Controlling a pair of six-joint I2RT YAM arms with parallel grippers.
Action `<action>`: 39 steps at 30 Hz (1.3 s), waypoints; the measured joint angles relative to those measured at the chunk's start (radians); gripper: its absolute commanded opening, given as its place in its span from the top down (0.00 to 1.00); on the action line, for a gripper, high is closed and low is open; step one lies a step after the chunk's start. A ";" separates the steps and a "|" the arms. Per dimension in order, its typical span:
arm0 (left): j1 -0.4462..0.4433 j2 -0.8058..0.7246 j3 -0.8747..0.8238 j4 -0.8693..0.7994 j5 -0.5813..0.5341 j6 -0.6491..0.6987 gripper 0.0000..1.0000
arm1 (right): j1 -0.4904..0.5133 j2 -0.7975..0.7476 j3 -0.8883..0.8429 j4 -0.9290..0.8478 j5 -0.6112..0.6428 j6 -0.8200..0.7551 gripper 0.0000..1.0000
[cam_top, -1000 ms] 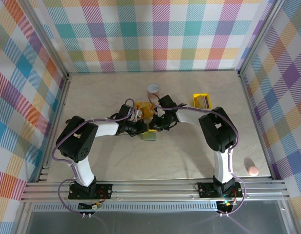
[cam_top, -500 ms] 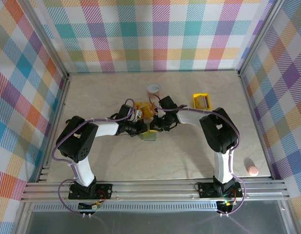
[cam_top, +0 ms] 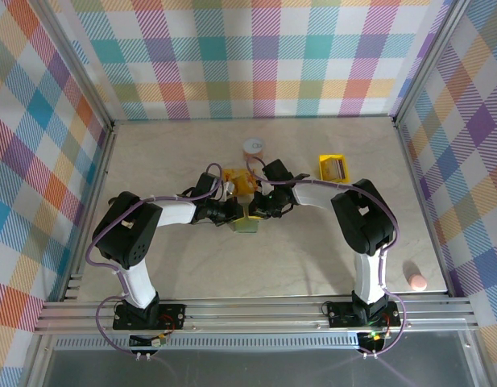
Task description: Put the credit cards into the card holder
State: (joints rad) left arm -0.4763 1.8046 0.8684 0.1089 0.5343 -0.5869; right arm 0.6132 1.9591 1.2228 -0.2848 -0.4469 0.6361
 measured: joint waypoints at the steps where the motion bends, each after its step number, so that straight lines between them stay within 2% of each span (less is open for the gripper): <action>1: 0.000 0.000 0.000 0.000 0.000 0.000 0.98 | 0.000 0.000 0.000 0.000 0.000 0.000 1.00; 19: 0.000 0.001 0.000 0.002 0.000 0.000 0.98 | -0.001 0.014 0.005 0.005 -0.029 0.009 1.00; 27: 0.000 0.001 0.000 0.002 0.000 0.000 0.98 | -0.003 -0.047 -0.026 0.016 -0.025 0.014 1.00; 39: 0.000 0.001 0.000 0.002 0.000 0.000 0.98 | -0.005 -0.047 -0.026 0.024 -0.031 0.015 1.00</action>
State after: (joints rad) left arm -0.4763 1.8057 0.8684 0.1112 0.5346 -0.5869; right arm 0.6086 1.9118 1.1969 -0.2611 -0.4782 0.6514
